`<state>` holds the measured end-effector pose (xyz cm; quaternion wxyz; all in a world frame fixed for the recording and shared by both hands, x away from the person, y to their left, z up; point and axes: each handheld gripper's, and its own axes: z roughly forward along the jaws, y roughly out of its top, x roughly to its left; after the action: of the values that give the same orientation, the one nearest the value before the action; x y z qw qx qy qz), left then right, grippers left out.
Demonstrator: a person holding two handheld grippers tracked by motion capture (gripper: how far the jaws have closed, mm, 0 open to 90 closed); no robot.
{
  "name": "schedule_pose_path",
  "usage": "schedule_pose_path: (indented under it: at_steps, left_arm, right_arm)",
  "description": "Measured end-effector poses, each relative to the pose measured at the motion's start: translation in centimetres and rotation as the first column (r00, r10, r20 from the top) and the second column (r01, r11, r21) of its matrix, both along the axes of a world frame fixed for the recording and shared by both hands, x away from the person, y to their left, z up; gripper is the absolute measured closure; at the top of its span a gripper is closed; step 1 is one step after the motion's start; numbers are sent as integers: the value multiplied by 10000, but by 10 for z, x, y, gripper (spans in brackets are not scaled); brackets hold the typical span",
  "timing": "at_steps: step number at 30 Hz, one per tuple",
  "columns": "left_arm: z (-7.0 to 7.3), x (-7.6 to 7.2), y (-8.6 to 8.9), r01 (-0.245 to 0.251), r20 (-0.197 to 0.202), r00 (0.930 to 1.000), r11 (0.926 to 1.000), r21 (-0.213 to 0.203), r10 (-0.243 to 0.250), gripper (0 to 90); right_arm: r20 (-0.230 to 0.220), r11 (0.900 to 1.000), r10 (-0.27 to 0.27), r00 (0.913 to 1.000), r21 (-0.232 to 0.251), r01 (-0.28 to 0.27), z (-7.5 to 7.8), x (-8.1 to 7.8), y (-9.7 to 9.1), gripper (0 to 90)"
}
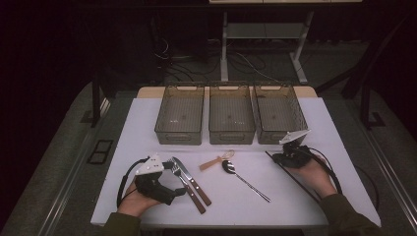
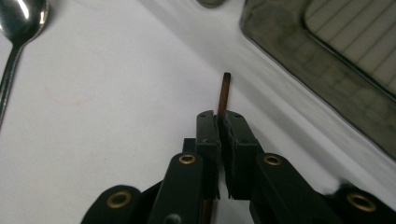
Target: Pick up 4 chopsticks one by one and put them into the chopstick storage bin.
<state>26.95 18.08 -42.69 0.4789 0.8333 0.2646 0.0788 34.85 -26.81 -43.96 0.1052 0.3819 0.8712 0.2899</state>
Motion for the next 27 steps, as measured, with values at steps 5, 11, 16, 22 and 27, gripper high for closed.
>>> schedule_pose_path:
  at_steps: [5,11,16,22,27]
  left_arm:
    - [0,0,0,-3,10,10000,10000,0,3,0]
    - [0,0,1,-25,-9,10000,10000,-25,25,0]
    - [0,-1,-1,-23,-4,10000,10000,14,23,0]
    - [0,-1,-1,-5,-7,10000,10000,44,5,0]
    - [0,-1,0,-22,-7,10000,10000,19,22,0]
  right_arm:
    - [123,9998,-33,9999,174,31,5,-4,-5,755]
    - [94,9995,-58,9999,316,55,14,-38,-28,732]
    - [52,9999,-134,9999,67,133,11,-69,-45,748]
    - [-75,9997,-188,9998,-158,187,6,-80,-52,794]
    - [-82,9989,-133,9999,-459,129,3,-80,-50,811]
